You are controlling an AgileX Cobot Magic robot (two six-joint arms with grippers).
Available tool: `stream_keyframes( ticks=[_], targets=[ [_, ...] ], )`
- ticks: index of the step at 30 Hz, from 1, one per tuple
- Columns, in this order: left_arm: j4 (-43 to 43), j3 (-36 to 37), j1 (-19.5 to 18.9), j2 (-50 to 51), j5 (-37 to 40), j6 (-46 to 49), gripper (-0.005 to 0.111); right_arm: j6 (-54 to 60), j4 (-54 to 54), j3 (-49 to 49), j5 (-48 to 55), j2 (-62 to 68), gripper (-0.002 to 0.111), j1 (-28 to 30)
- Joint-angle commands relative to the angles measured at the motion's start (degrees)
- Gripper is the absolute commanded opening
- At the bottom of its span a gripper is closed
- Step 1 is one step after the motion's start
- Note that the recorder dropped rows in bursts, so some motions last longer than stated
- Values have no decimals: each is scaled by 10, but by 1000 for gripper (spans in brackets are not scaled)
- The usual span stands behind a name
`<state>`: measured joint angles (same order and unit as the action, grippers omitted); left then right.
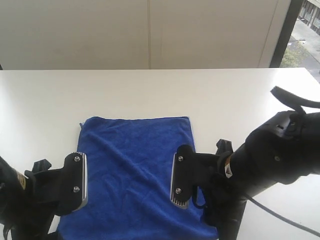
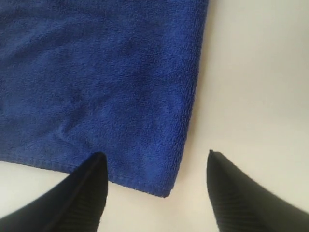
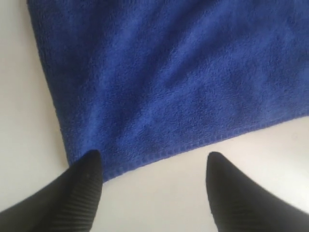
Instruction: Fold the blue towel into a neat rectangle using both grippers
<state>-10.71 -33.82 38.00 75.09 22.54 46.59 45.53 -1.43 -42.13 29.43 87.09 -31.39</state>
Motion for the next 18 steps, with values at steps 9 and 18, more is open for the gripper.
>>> stream_keyframes(
  ticks=[9, 18],
  targets=[
    [-19, 21, 4, 5, 6, 51, 64, 9, -16, 6, -8, 36, 60, -7],
    [-25, 21, 4, 35, -13, 78, 64, 48, -13, 23, 9, 37, 60, -30]
  ],
)
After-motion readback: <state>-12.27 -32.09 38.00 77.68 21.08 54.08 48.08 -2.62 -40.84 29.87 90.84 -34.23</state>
